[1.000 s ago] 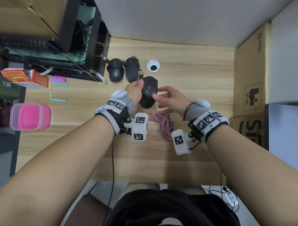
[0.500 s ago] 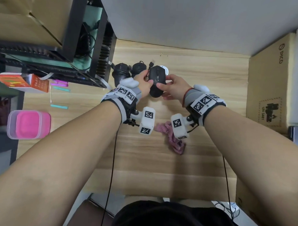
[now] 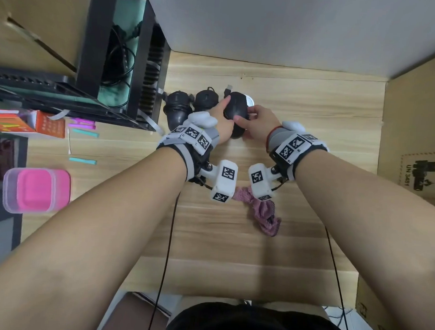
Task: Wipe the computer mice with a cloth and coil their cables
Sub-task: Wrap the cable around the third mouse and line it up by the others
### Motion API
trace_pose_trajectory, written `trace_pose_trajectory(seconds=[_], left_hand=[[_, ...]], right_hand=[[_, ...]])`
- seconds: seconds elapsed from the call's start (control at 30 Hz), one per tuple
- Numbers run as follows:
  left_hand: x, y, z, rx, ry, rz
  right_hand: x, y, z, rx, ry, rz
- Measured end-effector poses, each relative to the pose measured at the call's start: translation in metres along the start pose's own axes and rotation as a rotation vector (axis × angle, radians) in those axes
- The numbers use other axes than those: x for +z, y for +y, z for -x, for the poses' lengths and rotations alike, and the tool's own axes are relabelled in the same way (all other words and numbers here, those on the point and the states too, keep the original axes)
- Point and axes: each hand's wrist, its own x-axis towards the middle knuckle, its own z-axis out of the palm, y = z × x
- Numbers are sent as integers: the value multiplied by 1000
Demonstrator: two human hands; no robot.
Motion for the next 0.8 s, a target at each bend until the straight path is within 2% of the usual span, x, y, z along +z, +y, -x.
trace_pose_trajectory(seconds=[0.17,0.43,0.63,0.8], left_hand=[[-3,-3,-4,-5,52,-3],[-12,-15,-18,-5,95,-28],[-16,-20,-26,-21,70,-90],[-28,-21,-31,-10,-34,-182]], right_hand=[[5,-2,-4,-53,52,88],[12,-3,-8,-38,11,47],[11,-5,-4,8,-11,-8],[10,-5,0,7,16,0]])
